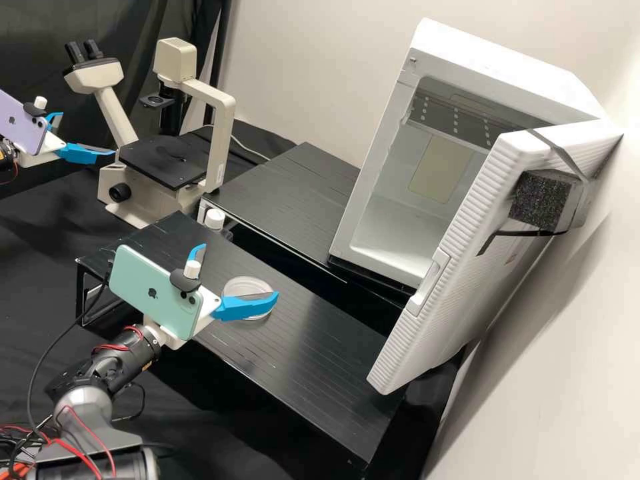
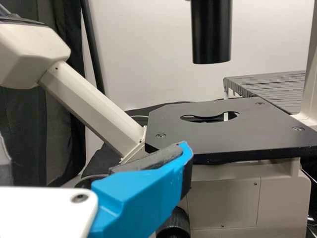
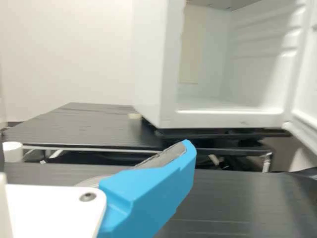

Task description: Move the petri dish to the bench.

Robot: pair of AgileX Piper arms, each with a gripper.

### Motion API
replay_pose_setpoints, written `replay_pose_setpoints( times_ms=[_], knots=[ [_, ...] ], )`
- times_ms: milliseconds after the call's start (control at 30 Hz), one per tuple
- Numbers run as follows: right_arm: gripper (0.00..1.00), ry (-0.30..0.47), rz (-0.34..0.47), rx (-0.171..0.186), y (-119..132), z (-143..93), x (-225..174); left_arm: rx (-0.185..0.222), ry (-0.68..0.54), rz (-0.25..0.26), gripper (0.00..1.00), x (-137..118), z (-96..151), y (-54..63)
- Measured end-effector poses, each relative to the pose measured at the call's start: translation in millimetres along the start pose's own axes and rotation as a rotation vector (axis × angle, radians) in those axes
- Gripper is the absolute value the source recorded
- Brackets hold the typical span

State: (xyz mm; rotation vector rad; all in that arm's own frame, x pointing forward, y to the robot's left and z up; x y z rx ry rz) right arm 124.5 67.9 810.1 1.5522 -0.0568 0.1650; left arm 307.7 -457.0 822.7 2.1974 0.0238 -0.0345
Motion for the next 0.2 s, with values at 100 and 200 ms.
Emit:
replay_pose_setpoints(
  times_ms=[100,200],
  knots=[
    [1.00,0.009,-0.011,0.058,-2.6,-1.1,0.7,0.000,0.000,0.000,1.00,0.0,0.0,0.0],
    [1.00,0.014,-0.023,0.087,-5.4,-1.9,1.5,0.000,0.000,0.000,1.00,0.0,0.0,0.0]
  ],
)
